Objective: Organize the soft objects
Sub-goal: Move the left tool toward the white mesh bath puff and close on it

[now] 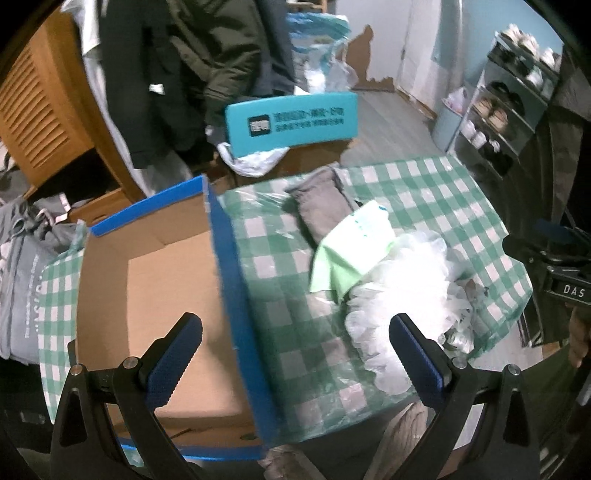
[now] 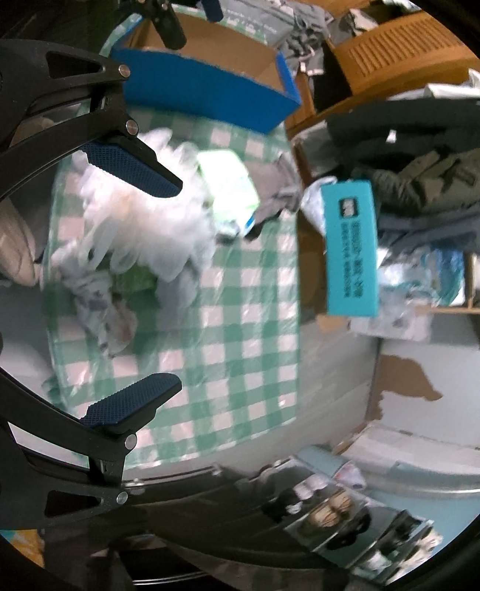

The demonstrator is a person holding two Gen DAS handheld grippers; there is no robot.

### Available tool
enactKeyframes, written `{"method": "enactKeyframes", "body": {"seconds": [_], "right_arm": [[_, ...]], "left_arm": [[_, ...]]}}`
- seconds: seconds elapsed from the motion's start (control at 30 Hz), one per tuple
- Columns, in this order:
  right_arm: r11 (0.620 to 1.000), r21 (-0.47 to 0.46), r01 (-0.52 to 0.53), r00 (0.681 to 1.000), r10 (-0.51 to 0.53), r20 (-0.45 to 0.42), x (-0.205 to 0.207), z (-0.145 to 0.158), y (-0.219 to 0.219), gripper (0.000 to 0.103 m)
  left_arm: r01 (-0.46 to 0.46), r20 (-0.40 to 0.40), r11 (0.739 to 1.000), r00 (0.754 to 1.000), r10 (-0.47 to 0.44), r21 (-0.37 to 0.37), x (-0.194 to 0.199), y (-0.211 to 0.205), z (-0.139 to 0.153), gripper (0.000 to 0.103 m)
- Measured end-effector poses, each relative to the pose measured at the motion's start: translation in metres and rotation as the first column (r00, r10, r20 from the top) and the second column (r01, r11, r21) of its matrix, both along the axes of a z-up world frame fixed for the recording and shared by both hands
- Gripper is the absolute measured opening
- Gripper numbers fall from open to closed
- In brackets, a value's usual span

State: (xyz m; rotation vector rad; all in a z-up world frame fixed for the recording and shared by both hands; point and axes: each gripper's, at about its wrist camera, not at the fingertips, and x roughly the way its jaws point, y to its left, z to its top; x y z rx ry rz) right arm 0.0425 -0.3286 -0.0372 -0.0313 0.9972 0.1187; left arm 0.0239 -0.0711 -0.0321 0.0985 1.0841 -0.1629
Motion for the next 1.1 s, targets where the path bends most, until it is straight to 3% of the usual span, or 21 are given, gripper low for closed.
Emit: {"method": "enactKeyframes", "body": {"seconds": [0.5, 1.1], "right_arm": [[0.998, -0.007, 0.058, 0.987, -0.058, -0.148, 0.000, -0.052, -0.037, 0.095], [0.999, -0.033, 0.029, 0.951, -0.038, -0.308, 0.008, -0.110, -0.021, 0.094]], "left_arm": [[0.124, -0.098, 0.991, 0.988, -0.118, 0.055, 0.009, -0.067, -0.037, 0.102], [0.163, -0.251, 0.986, 0.956, -0.152, 0.025, 0.013, -0.104, -0.097, 0.102]]}}
